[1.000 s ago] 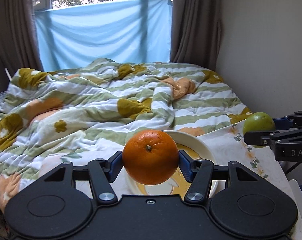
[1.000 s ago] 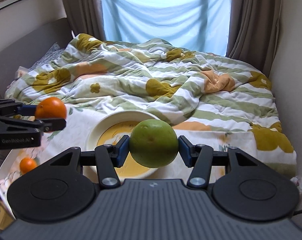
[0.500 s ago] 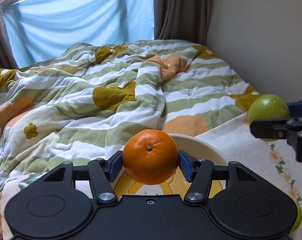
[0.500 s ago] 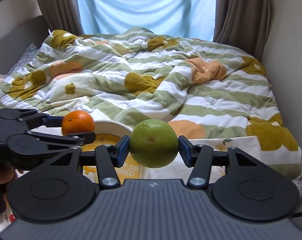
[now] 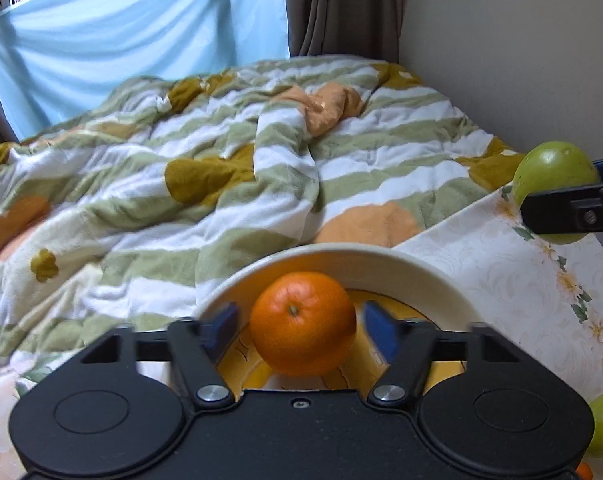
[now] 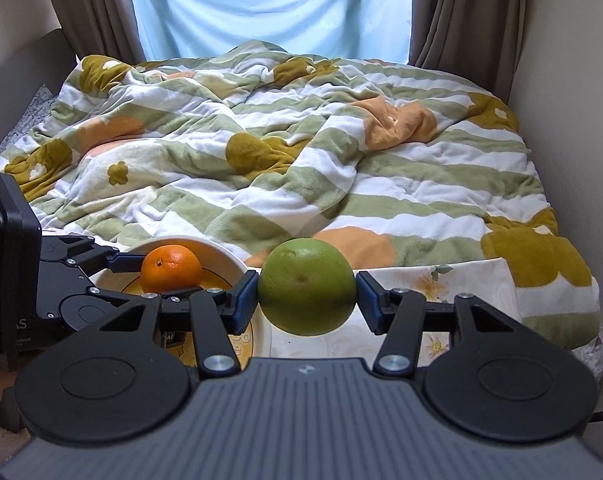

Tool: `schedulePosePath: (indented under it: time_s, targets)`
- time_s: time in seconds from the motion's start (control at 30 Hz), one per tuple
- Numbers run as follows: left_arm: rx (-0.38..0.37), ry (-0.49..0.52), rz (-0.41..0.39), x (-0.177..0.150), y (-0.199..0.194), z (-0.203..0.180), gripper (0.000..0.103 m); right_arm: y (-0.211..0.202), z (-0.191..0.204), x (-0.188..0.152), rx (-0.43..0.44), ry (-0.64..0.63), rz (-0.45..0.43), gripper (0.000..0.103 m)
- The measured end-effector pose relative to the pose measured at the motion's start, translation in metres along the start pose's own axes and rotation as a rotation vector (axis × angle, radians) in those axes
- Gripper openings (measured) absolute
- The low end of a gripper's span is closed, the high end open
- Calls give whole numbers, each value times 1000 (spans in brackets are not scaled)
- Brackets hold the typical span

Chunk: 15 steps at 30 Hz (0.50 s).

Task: Organize fruits
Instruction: 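Carry the orange into the duck bowl with the left tool and release, then lower the green apple into the bowl beside the orange and open the right tool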

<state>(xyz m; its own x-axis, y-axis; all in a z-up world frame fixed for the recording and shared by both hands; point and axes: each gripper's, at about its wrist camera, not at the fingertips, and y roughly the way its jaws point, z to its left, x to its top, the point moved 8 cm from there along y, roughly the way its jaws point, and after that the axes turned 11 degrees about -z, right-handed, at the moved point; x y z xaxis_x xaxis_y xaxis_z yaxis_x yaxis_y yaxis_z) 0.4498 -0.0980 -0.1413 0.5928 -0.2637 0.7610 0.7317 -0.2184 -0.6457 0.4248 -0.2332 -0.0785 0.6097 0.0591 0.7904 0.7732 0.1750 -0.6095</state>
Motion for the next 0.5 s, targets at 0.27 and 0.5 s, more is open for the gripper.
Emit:
schedulePosePath:
  time_s: [0.27,0.5]
  targets:
    - [38,10,-41,6,-38,18,99,0,5,-1,15,-9,-5,68]
    - [69,-53,-12,-8,-70,40,100,10,25,-8,72,-74,6,68]
